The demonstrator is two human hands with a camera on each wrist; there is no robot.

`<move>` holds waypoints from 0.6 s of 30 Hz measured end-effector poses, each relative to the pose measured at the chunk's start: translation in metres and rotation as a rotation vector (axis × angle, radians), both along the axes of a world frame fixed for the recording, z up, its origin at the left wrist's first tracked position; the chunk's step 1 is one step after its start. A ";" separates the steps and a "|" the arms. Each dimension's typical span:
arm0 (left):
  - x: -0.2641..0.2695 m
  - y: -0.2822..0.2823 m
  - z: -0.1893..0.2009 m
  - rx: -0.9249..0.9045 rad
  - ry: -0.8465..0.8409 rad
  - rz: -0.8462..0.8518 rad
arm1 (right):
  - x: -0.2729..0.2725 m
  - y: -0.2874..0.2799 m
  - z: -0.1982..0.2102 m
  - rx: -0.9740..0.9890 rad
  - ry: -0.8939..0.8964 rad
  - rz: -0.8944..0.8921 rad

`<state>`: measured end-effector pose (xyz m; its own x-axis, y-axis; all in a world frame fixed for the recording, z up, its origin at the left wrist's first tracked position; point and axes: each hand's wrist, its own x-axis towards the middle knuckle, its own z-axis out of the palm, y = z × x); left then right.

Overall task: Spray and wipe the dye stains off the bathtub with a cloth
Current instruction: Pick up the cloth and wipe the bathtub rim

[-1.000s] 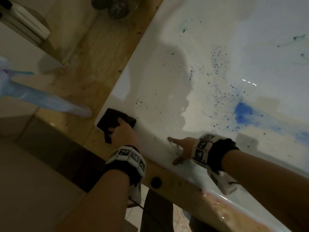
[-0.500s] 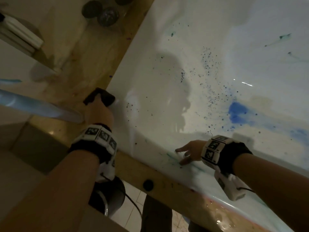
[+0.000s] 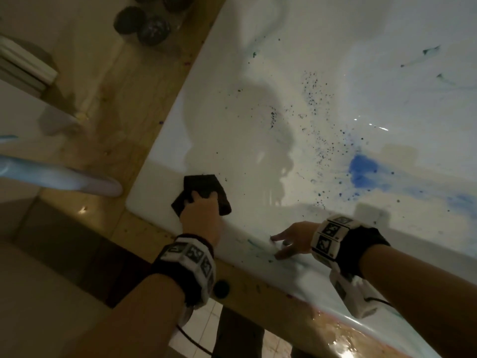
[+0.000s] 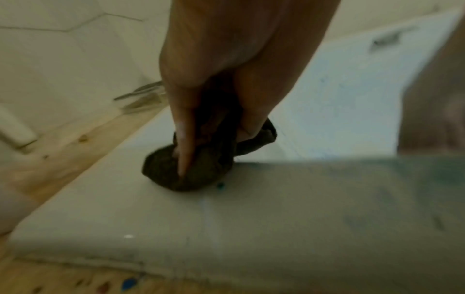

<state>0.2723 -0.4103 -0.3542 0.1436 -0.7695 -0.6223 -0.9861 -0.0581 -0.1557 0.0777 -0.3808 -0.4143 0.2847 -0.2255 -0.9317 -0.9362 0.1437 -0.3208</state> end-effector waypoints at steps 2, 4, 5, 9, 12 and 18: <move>0.015 -0.011 0.025 -0.115 0.070 0.111 | -0.001 -0.001 -0.001 0.000 0.001 -0.001; 0.036 -0.020 0.046 -0.239 0.055 0.215 | 0.000 -0.001 0.000 0.001 0.001 -0.004; 0.047 -0.020 0.052 -0.250 0.031 0.263 | 0.000 -0.001 0.001 0.004 -0.004 -0.006; 0.049 0.004 0.036 -0.038 0.039 0.384 | -0.001 -0.003 0.005 0.006 -0.019 -0.014; 0.014 0.013 0.007 0.070 0.028 0.408 | -0.002 -0.004 0.008 -0.001 -0.028 -0.009; -0.041 0.030 -0.011 0.043 -0.001 0.208 | -0.003 -0.002 0.006 0.006 -0.016 -0.025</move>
